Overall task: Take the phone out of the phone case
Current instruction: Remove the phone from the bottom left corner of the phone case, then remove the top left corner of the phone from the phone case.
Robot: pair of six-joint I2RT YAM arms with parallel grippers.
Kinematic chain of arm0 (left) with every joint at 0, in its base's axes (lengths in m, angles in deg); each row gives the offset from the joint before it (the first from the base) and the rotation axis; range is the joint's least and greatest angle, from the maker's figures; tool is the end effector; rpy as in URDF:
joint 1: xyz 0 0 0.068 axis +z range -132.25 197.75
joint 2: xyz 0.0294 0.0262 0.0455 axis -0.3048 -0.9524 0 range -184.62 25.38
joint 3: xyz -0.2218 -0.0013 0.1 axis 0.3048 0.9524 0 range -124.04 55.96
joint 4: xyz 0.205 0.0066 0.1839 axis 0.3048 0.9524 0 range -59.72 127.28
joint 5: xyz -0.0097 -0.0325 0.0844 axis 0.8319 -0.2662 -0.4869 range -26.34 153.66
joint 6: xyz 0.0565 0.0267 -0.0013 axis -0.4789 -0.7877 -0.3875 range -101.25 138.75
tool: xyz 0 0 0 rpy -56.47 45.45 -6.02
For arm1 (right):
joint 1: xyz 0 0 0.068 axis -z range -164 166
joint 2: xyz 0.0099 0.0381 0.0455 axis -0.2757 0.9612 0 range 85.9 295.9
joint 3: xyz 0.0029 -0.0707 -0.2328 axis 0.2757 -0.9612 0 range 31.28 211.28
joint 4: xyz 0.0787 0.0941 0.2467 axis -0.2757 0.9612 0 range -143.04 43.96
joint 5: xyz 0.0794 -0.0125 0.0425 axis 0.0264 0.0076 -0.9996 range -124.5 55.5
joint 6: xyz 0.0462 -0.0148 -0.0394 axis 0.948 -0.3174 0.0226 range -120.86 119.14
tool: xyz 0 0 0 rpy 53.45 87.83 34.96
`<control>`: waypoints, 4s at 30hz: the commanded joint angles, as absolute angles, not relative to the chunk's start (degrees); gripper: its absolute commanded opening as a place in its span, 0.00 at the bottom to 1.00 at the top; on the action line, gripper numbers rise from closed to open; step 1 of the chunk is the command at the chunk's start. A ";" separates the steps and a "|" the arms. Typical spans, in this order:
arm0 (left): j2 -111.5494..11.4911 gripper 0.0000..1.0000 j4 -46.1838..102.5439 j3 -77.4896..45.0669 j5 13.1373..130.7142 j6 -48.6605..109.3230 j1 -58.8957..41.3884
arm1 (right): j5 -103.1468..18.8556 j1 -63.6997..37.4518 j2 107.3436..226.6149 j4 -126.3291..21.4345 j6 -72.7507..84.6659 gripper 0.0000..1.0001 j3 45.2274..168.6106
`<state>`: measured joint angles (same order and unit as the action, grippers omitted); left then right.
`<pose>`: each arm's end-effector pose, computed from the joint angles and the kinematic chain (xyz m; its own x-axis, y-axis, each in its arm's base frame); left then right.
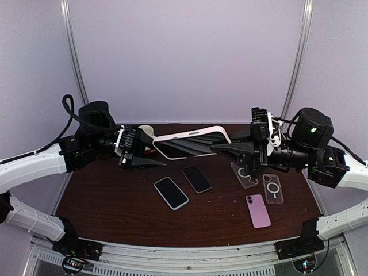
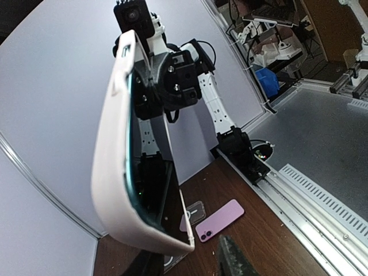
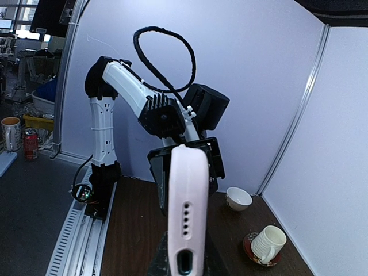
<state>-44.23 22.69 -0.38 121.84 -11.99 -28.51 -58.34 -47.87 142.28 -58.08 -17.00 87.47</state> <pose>0.1810 -0.2477 0.3212 0.4347 -0.0644 -0.8983 0.8649 -0.2482 0.4363 0.1008 0.2492 0.3769 0.3134 0.0613 -0.9476 -0.9488 0.0607 -0.3099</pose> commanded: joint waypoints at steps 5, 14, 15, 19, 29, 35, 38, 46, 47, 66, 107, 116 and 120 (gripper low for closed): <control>-44.10 0.26 21.74 -2.51 124.83 -12.01 -29.84 | -60.42 -47.68 142.50 -67.01 -13.77 0.00 87.68; -43.68 0.20 22.81 -2.27 125.55 -14.08 -30.40 | -60.58 -47.65 143.24 -68.42 -12.69 0.00 86.98; -43.66 0.19 23.01 -2.23 125.68 -14.27 -30.42 | -60.53 -47.68 143.28 -68.62 -12.48 0.00 86.86; -43.38 0.15 23.80 -2.23 125.96 -15.42 -30.51 | -60.56 -47.59 143.34 -68.87 -11.79 0.00 86.47; -41.81 0.09 27.40 -2.74 126.50 -19.08 -30.51 | -64.47 -44.82 144.83 -67.80 0.56 0.00 86.20; -41.40 0.08 28.01 -2.93 126.88 -19.74 -30.51 | -64.21 -44.13 145.22 -64.35 8.02 0.00 86.10; -41.37 0.07 28.00 -2.93 127.03 -19.75 -30.51 | -64.04 -44.03 145.05 -63.87 11.46 0.00 85.28; -41.37 0.05 27.91 -2.93 126.81 -20.01 -30.51 | -66.97 -42.39 147.32 -59.17 21.73 0.00 85.95; -41.37 0.04 27.91 -2.93 126.71 -20.01 -30.51 | -67.50 -42.28 147.60 -58.97 22.57 0.00 85.91; -41.51 0.20 24.47 -1.52 116.88 -18.50 -30.51 | -77.67 -42.14 149.66 -59.45 26.39 0.00 85.81; -46.43 0.37 44.83 -2.85 108.62 -38.77 -40.69 | -79.94 -38.48 141.67 -37.44 -19.72 0.00 87.52; -46.80 0.32 45.32 -2.91 108.16 -39.12 -41.57 | -79.90 -39.01 142.80 -38.55 -18.98 0.00 87.46; -47.09 0.31 45.92 -3.02 108.14 -39.43 -41.83 | -79.86 -39.19 143.10 -38.85 -18.95 0.00 87.45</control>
<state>-46.35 46.99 -1.82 108.24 -38.74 -40.93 -78.86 -38.89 143.24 -32.27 -19.64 87.25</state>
